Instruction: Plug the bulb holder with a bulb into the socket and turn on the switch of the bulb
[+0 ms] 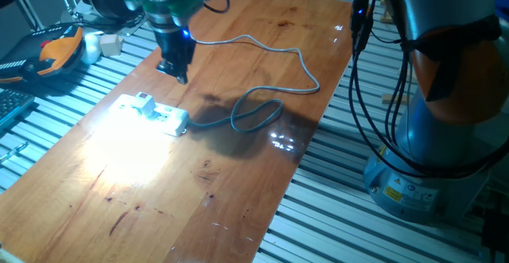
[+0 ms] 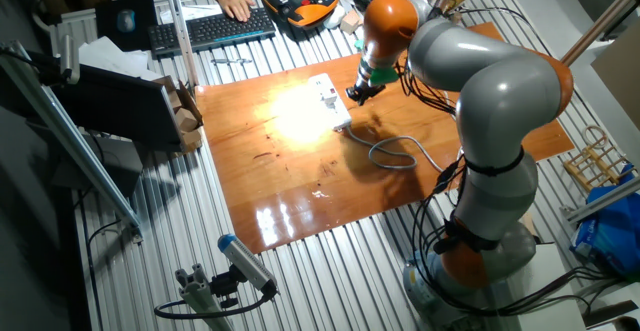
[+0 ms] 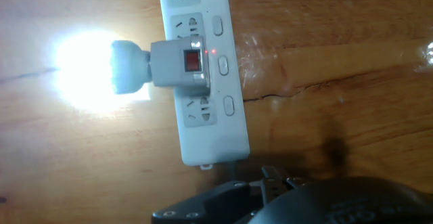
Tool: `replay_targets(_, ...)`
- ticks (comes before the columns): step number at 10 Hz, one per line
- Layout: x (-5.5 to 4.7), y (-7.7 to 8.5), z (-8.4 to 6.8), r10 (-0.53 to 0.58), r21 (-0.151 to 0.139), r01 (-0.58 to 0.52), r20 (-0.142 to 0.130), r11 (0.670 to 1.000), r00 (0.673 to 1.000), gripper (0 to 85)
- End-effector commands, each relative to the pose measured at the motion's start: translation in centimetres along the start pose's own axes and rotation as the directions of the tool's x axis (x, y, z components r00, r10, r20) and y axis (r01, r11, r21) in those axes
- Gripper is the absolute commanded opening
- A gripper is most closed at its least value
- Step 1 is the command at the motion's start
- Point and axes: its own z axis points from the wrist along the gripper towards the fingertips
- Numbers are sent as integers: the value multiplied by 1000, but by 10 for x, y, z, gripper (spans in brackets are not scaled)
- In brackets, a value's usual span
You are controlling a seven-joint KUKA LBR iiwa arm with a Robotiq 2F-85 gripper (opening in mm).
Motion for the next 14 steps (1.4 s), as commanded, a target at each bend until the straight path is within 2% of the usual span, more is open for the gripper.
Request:
replay_targets(1,2,0,1,-2,2,2,-1,1000,1000,0)
replay_targets(4,10,-2,1,0,-2,0,-11,1000,1000,0)
replay_targets(6,11,-1,1,12,7,-12,-13,1000,1000,0)
replay_targets(7,11,-1,1,27,7,-27,-5,1000,1000,0)
replay_targets(8,11,-1,1,42,24,-42,-7,999,999,0)
replay_targets(9,11,-1,1,47,16,-47,-31,999,998,0)
replay_targets(10,11,-1,1,55,-5,-55,-45,998,997,0)
replay_targets(11,11,-1,1,58,-8,-58,-51,998,997,0)
replay_targets(12,11,-1,1,55,4,-55,-50,998,997,0)
replay_targets(13,11,-1,1,40,1,-40,-33,999,999,0)
replay_targets(14,11,-1,1,4,11,-4,-9,1000,1000,0)
